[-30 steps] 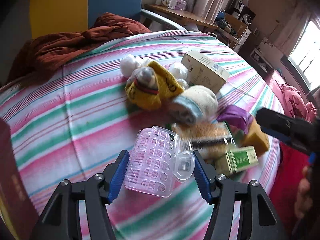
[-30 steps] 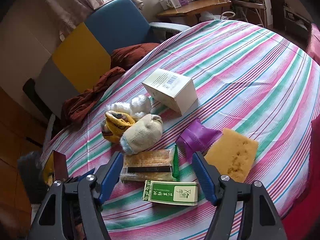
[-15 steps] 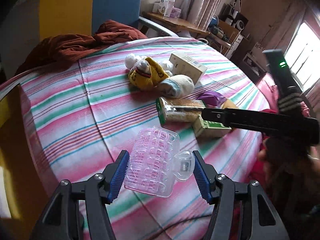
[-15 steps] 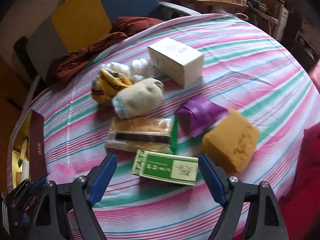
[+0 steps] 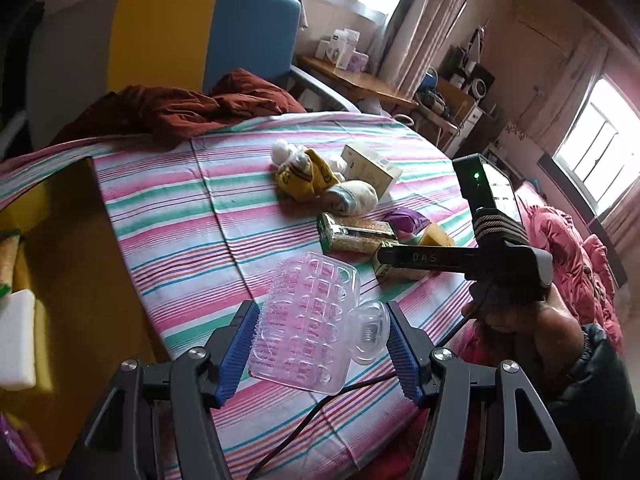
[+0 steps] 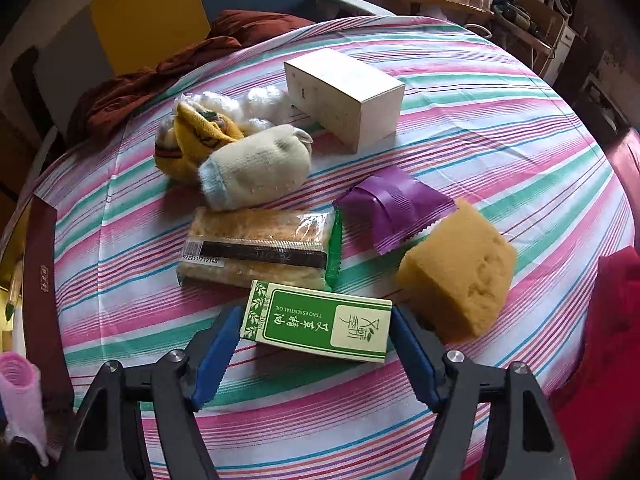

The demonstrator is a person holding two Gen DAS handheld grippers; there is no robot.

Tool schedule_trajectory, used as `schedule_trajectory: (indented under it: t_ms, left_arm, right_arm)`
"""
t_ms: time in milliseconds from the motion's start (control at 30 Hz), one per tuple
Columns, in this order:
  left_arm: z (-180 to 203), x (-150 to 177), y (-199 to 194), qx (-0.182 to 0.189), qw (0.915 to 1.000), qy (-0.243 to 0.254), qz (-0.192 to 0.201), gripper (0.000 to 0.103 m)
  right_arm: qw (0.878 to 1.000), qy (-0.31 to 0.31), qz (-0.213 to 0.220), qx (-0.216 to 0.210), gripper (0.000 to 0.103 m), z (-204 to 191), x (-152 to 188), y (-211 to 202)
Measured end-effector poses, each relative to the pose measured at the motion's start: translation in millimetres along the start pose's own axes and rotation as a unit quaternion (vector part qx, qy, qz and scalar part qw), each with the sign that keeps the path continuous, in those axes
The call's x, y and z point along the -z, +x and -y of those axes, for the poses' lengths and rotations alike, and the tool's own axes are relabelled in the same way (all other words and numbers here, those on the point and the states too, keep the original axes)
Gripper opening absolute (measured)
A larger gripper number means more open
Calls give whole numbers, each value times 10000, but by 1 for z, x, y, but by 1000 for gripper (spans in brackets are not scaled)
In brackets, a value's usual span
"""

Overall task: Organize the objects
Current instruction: 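Carry pill box and green box into the gold tray and release both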

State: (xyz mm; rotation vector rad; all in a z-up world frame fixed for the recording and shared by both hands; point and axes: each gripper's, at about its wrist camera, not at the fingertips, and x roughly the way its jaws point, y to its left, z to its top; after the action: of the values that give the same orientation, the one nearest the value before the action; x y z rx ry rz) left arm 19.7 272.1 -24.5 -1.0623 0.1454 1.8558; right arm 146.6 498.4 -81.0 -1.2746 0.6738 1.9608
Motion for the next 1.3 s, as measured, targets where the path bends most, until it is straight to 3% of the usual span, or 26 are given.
schedule_trajectory:
  t_ms: [333, 567, 767, 933, 1133, 1300]
  left_arm:
    - [-49, 10, -41, -373, 9963, -644, 422, 63]
    - [-95, 23, -67, -797, 9878, -1158, 670, 63]
    - [-138, 39, -92, -1144, 9762, -1640, 838, 63]
    - [-167, 42, -112, -1409, 9668, -1882, 1005, 63]
    - [-206, 28, -133, -1836, 9559, -1969, 1169, 63]
    - [-242, 6, -139, -2157, 9487, -2010, 1145, 64]
  right_arm:
    - [9940, 289, 980, -396, 76, 8, 6, -44]
    - [9889, -23, 1215, -850, 76, -19, 20, -66]
    - [9799, -816, 1142, -1416, 76, -82, 31, -76]
    - [9604, -1710, 1059, -1929, 76, -152, 46, -87]
    - [9342, -2556, 887, -2324, 76, -224, 65, -89]
    - [9239, -2873, 702, -2429, 76, -264, 73, -80]
